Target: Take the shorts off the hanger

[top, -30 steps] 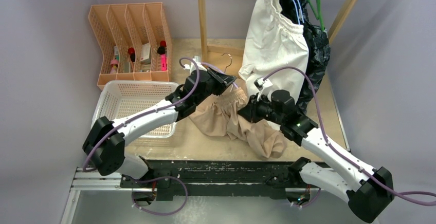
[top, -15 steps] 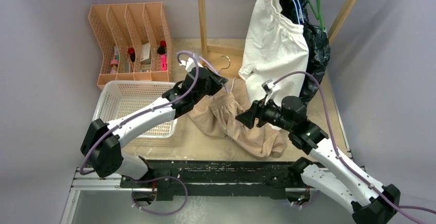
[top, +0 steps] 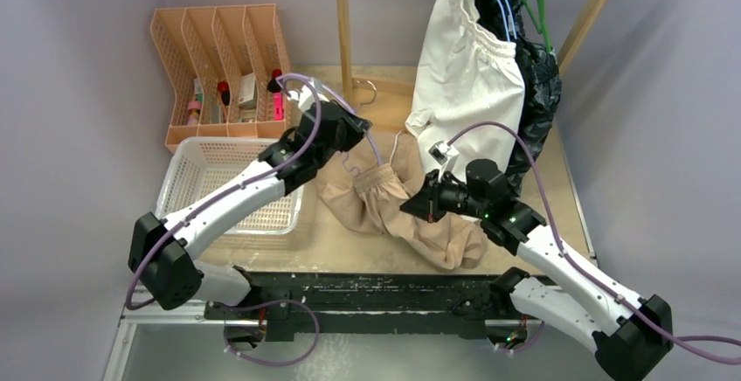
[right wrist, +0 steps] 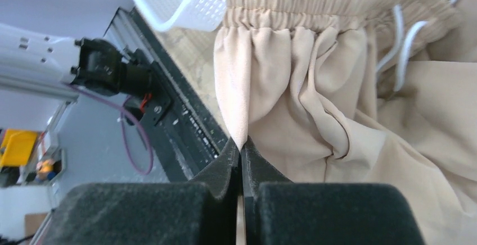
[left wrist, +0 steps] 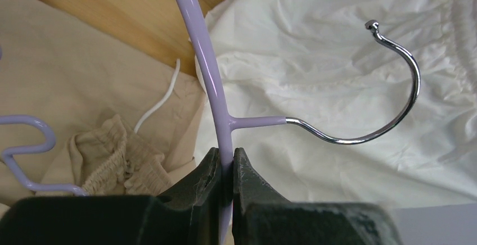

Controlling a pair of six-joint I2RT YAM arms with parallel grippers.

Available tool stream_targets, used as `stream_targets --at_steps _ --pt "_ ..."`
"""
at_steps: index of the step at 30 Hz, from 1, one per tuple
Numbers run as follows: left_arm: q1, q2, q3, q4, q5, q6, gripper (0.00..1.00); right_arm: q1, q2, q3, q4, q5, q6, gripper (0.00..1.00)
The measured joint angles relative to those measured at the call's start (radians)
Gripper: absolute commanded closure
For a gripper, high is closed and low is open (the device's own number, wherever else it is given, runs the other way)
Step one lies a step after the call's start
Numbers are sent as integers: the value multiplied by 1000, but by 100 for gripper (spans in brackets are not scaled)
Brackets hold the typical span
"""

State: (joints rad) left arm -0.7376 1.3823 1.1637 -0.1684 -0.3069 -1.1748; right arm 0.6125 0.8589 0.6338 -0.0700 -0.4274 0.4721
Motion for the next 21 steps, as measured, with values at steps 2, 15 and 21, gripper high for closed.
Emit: stream_targets --at_steps 2,15,21 --pt "36 -10 23 -27 2 14 100 0 1 -2 -1 -44 -5 100" --pt "187 -117 133 -210 -18 125 100 11 233 13 3 -124 -27 100" --pt "186 -245 143 -301 -120 148 100 151 545 267 -52 123 -77 98"
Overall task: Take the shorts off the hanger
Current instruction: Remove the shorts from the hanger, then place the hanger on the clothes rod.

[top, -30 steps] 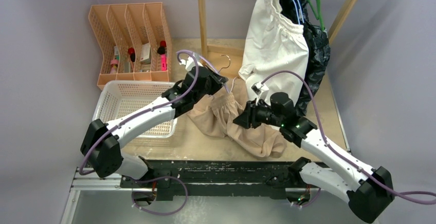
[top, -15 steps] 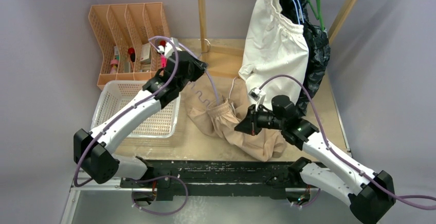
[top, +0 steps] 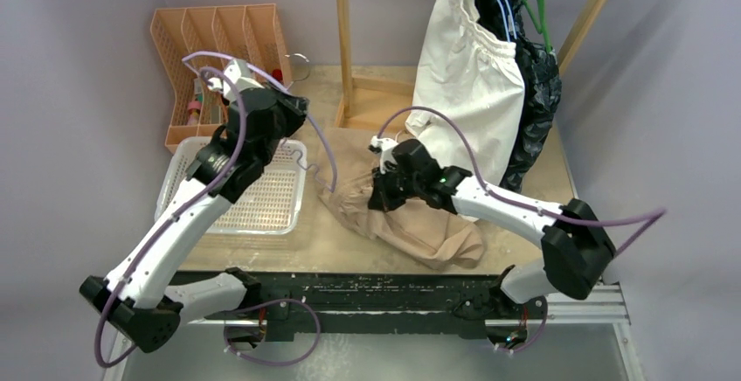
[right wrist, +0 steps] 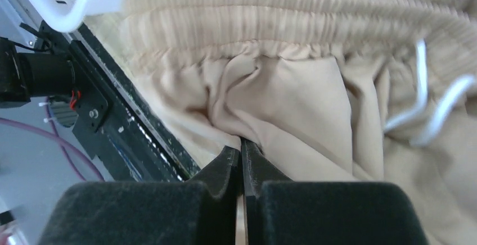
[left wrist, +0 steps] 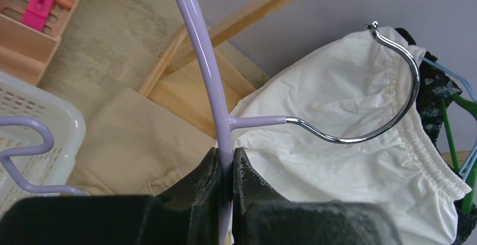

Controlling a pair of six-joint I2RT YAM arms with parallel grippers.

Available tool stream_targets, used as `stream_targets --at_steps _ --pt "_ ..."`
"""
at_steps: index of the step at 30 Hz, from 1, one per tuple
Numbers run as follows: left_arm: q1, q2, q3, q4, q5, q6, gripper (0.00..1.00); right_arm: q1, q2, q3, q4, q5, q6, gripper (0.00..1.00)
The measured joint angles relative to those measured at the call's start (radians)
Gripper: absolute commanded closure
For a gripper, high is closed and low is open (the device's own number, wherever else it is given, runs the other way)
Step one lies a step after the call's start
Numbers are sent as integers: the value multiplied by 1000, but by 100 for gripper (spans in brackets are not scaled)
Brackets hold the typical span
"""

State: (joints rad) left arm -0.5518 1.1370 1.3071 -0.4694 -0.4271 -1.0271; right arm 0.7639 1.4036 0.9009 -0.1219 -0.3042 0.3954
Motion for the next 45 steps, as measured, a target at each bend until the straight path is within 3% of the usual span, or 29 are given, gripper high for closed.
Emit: stream_targets --at_steps 3,8,9,11,14,23,30,40,45 --pt "0 -56 0 -32 -42 0 100 56 65 82 0 60 -37 98" --pt "0 -135 -3 -69 -90 -4 100 71 32 92 26 105 -66 96" --pt "0 -143 -6 -71 -91 -6 100 71 26 93 29 111 -68 91" --pt "0 -158 -23 -70 -89 -11 100 70 23 107 22 139 -69 67" --pt "0 -153 -47 -59 -53 -13 100 68 6 116 -12 180 -67 45" --pt "1 -57 -116 42 117 -79 100 66 -349 77 -18 215 -62 29" --pt "1 -85 -261 174 148 -239 100 66 -516 -114 193 121 -54 24" --pt "1 -64 -324 325 259 -360 100 66 -454 -190 301 55 -30 20" --pt "1 -68 -332 362 269 -396 100 66 -424 -190 318 60 -24 26"
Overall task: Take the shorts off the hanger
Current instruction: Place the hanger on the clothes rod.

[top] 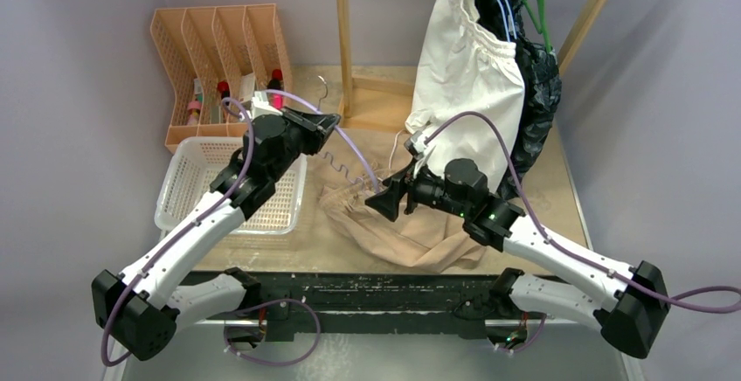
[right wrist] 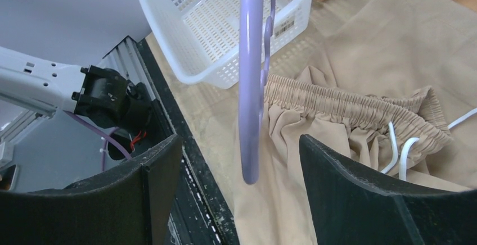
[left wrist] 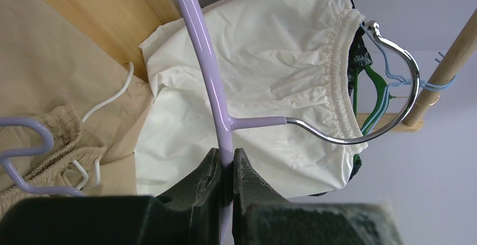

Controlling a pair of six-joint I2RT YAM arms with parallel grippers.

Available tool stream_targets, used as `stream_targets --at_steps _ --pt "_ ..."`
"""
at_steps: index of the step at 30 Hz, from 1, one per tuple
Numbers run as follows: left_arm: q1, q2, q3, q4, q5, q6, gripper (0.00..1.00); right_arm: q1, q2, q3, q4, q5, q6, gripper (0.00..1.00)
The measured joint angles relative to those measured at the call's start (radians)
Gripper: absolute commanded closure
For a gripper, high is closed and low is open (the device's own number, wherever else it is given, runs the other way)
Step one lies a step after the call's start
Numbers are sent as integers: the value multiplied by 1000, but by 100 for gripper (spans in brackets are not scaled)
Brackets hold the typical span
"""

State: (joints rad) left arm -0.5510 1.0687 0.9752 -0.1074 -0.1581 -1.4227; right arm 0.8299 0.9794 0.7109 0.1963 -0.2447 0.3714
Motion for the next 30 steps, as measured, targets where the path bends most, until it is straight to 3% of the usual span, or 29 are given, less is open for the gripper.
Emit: stream_targets --at_steps 6,9,25,28,30 --pt "0 -14 -47 11 -4 -72 100 0 87 49 -32 0 -21 41" --pt "0 -31 -78 10 -14 -113 100 0 147 114 -64 1 -50 55" --pt "0 -96 -105 6 -65 -164 100 9 179 147 -77 21 -66 63" --pt "0 -92 -106 10 -63 -165 100 12 186 147 -74 23 -65 68" --pt "0 -88 -106 10 -63 -165 100 18 198 147 -69 27 -65 76"
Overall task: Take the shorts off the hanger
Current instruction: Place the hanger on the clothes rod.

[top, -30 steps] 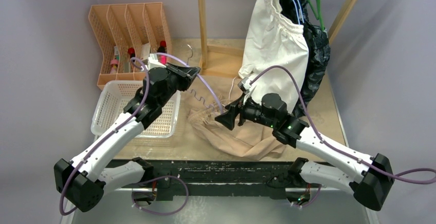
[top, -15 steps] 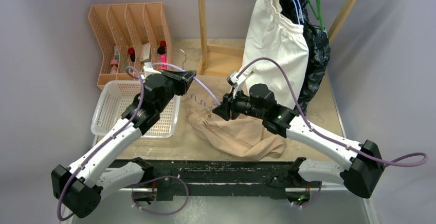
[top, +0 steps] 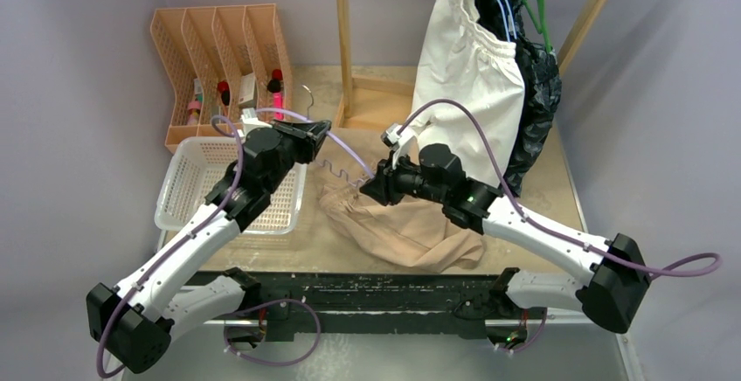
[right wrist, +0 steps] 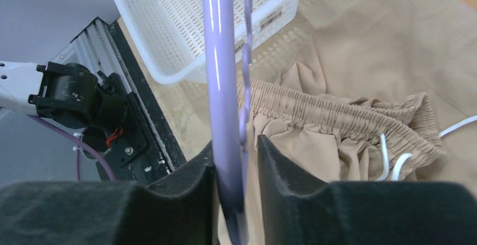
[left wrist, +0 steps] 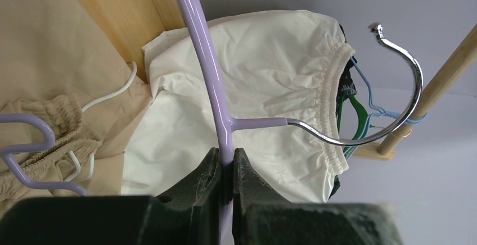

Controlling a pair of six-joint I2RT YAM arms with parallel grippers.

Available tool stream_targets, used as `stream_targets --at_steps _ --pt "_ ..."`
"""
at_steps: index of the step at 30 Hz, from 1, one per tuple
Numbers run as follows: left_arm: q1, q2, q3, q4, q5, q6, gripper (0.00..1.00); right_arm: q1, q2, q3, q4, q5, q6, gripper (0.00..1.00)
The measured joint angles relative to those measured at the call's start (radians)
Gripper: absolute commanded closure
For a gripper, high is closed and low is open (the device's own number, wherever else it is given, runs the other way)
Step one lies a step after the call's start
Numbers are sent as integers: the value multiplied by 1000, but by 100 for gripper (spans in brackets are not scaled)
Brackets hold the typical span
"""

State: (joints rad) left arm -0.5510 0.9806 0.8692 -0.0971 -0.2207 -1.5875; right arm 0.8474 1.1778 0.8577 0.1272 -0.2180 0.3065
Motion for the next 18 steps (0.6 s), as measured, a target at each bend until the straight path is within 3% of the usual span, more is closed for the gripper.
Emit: stream_targets --at_steps 4,6,10,12,15,18 --pt "0 6 -1 -1 -2 1 100 10 11 0 2 13 -4 97" --pt "1 6 -2 -1 -3 0 97 16 8 0 6 16 -8 100" --pt "1 6 -6 20 13 6 55 17 -11 0 -5 29 -5 100" --pt "0 7 -9 40 29 15 39 16 -33 -5 -21 53 8 100" --pt "0 23 -7 74 67 45 26 15 -69 -18 -56 105 29 100" --pt "0 67 28 56 115 106 20 15 -108 -31 -100 158 50 100"
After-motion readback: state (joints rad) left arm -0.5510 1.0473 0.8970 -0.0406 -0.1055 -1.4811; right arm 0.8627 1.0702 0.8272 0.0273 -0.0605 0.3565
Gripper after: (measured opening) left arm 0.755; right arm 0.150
